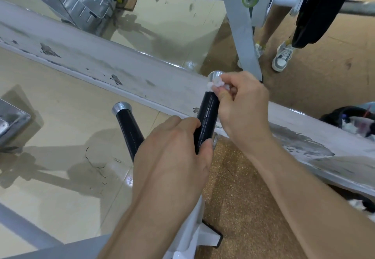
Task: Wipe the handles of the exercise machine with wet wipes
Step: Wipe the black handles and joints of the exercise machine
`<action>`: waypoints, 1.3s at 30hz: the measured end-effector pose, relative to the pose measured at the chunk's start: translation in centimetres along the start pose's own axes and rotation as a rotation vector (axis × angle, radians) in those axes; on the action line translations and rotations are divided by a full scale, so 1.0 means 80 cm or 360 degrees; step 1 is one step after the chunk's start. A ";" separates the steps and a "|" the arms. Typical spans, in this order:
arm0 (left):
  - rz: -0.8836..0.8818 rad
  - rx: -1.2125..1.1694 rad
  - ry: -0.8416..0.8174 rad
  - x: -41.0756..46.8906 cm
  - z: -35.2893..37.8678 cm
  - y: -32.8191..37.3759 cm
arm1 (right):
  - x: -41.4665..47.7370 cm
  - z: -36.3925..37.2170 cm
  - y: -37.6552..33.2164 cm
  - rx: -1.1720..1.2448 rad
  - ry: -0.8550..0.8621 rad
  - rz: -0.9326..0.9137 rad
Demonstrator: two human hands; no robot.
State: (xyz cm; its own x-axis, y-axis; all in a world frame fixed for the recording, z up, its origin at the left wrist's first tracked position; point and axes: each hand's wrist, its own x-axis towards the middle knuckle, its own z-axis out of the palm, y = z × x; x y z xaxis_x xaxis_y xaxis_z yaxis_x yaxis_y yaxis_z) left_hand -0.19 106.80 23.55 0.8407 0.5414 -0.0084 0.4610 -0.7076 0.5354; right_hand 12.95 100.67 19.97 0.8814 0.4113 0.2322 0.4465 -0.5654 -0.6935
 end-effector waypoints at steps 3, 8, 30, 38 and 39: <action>-0.0074 -0.0042 -0.0044 0.008 0.003 0.003 | -0.030 -0.013 -0.006 0.0010 -0.0240 -0.0051; -0.0114 -0.0100 -0.0045 0.016 0.004 0.007 | 0.024 -0.007 0.008 0.0044 -0.0037 -0.0035; -0.0228 -0.0608 -0.0192 0.088 0.012 0.004 | 0.053 -0.006 0.021 0.0244 0.0119 0.0240; -0.0098 -0.0800 -0.0108 0.107 0.017 0.001 | 0.025 -0.016 0.016 0.0148 -0.0090 0.0090; -0.0045 -0.0770 -0.0092 0.105 0.019 0.000 | 0.035 -0.015 0.019 0.0102 0.0015 0.0104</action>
State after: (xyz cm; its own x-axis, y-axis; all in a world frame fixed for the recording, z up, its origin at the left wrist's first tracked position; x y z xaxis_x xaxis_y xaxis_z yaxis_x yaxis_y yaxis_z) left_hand 7.32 110.64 22.19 0.8504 0.5217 -0.0682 0.3106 -0.3932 0.8654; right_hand 16.27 100.13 20.38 0.9099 0.3683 0.1910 0.3775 -0.5439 -0.7494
